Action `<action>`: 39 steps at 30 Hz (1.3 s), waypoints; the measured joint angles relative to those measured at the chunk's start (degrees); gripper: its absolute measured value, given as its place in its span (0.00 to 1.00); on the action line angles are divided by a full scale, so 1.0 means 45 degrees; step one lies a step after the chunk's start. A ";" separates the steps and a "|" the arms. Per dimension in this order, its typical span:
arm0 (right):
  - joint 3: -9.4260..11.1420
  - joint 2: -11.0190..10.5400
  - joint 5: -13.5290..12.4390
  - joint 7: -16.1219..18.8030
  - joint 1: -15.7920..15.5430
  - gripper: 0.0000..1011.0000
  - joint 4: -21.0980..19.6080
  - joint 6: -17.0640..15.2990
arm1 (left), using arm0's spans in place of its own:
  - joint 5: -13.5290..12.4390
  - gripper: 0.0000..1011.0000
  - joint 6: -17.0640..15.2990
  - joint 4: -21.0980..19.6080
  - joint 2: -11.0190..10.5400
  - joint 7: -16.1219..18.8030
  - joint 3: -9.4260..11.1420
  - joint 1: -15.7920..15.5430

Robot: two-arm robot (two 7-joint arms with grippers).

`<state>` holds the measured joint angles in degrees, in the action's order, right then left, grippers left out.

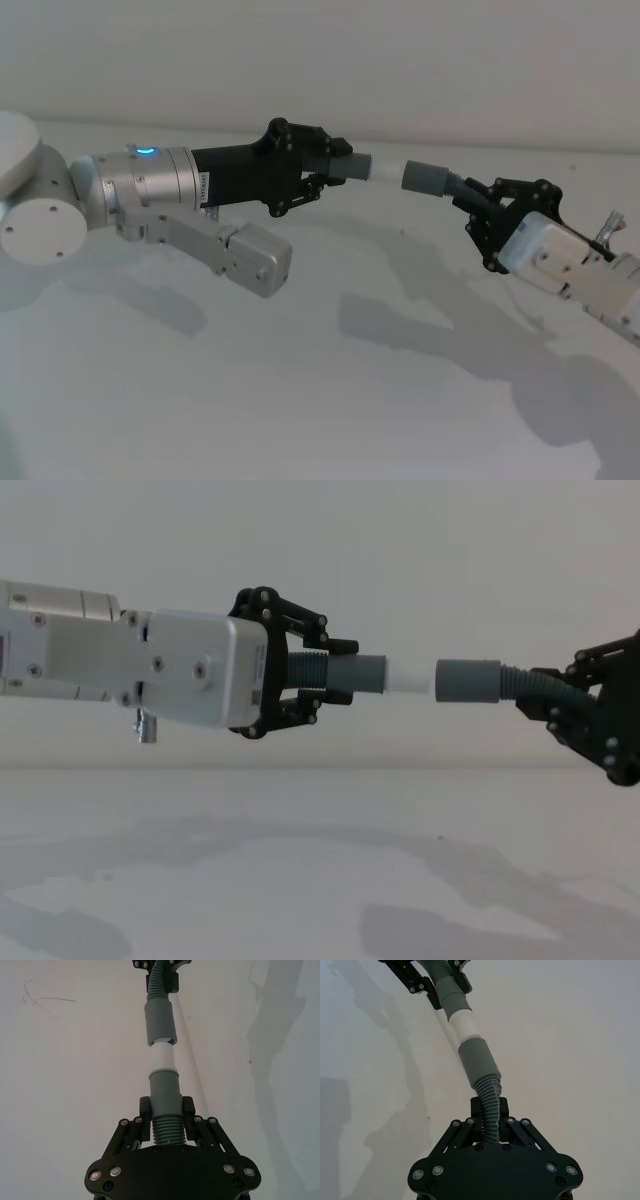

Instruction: Use both hands to pick up one end of the pipe from the table, align the ends, and insert them.

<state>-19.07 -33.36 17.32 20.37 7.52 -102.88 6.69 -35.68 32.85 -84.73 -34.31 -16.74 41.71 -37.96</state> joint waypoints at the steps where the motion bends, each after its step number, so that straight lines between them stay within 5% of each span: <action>1: 0.0030 -0.0019 -0.0014 0.0012 -0.0002 0.17 -0.0003 0.0029 | 0.0000 0.36 0.0000 0.0000 -0.0001 0.0000 0.0000 0.0000; 39: -0.0122 0.0141 -0.0159 0.0228 0.0222 0.17 -0.0188 -0.0138 | 0.0001 0.36 -0.0009 0.0002 -0.0003 -0.0002 -0.0007 0.0002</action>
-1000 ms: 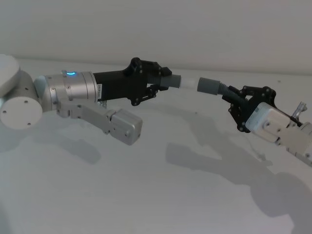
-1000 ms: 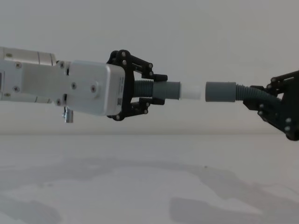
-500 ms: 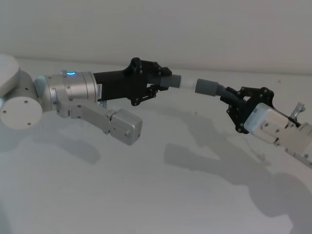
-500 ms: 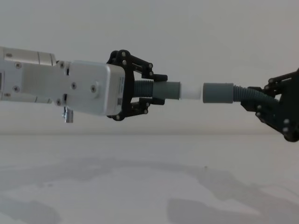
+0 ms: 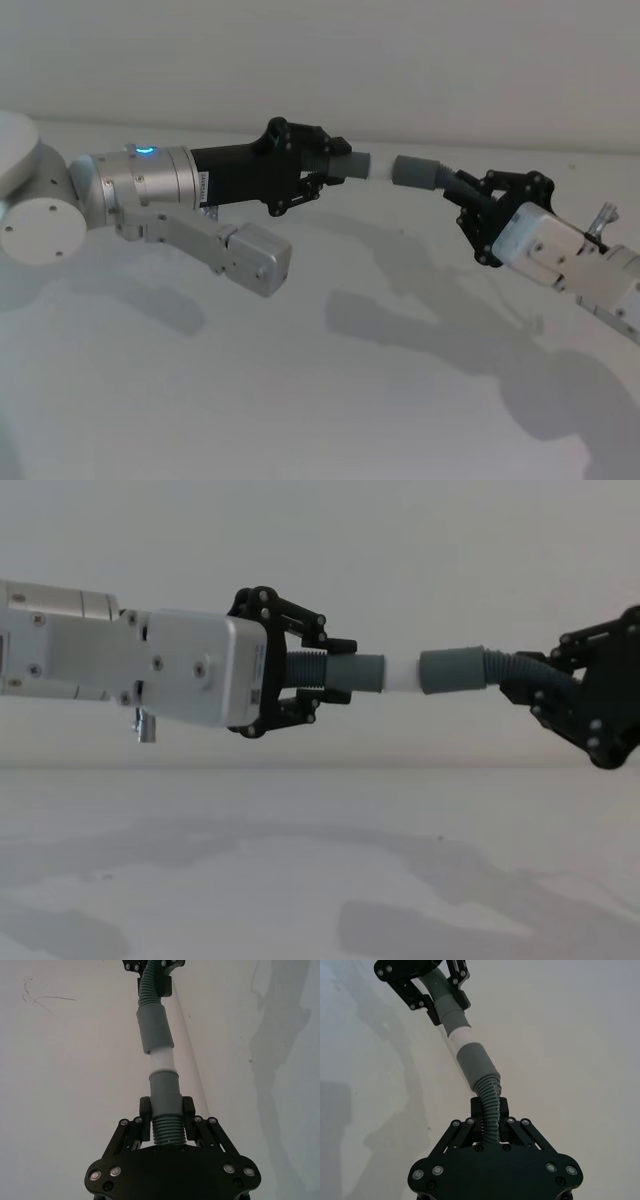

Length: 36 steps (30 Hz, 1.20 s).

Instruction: Use both hands to pick up one end of the pipe from the table, align the ends, and insert them.

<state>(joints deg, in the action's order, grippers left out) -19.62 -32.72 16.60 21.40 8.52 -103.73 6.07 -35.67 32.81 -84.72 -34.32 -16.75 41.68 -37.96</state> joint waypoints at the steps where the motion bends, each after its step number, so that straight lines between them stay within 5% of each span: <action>1: -0.0007 0.0008 -0.0005 0.0008 0.0009 0.17 -0.0012 -0.0018 | 0.0000 0.36 -0.0001 0.0000 0.0000 0.0000 0.0000 0.0000; 36: -0.0171 0.0128 -0.0110 0.0147 0.0199 0.17 -0.0236 -0.0247 | 0.0000 0.36 -0.0002 -0.0004 0.0002 -0.0001 0.0007 0.0000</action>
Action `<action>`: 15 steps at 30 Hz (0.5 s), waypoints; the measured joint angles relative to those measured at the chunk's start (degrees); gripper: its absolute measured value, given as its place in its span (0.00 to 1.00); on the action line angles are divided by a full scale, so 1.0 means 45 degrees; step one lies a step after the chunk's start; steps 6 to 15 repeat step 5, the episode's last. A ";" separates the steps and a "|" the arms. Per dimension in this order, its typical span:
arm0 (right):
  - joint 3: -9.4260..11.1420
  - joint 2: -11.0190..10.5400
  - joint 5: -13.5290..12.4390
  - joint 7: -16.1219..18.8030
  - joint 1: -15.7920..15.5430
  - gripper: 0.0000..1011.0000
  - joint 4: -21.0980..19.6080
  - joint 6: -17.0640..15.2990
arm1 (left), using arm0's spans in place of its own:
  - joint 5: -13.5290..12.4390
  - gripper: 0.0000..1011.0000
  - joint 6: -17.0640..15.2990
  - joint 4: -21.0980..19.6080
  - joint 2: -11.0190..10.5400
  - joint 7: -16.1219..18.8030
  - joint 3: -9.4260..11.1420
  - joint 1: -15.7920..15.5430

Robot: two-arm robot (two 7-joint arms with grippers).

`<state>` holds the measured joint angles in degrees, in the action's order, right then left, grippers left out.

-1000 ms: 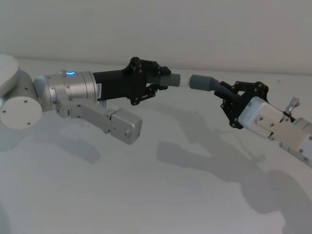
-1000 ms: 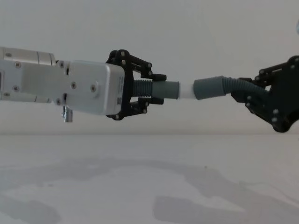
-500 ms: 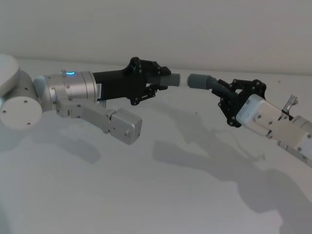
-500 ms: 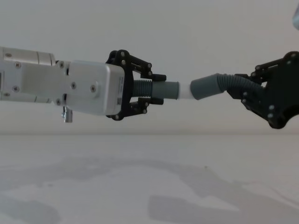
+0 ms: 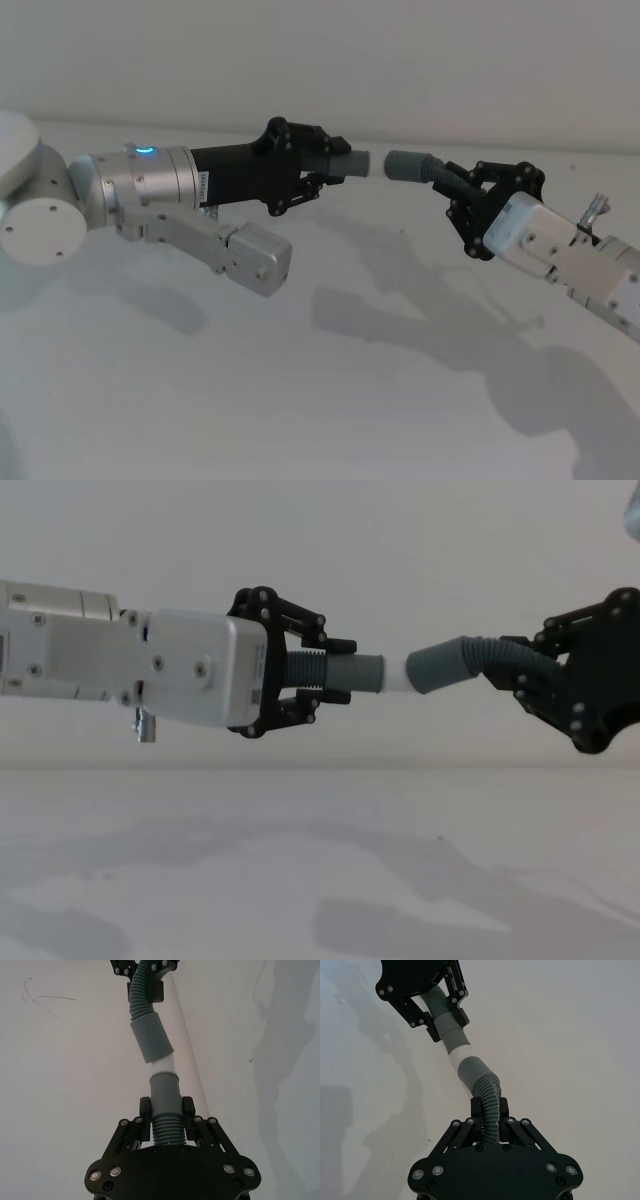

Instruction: Use both hands to pick up one end of the pipe from the table, align the ends, and insert them.

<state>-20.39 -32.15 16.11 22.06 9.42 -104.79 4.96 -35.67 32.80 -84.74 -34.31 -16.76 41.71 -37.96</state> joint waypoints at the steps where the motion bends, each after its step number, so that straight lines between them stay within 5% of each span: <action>1: 0.0000 0.0001 -0.0001 0.0001 0.0001 0.17 -0.0001 -0.0001 | 0.0000 0.36 0.0000 0.0001 0.0001 0.0000 0.0000 0.0000; 15: -0.0006 0.0004 0.0000 0.0004 0.0005 0.17 -0.0007 -0.0007 | 0.0000 0.36 0.0002 0.0000 0.0000 0.0000 0.0000 0.0000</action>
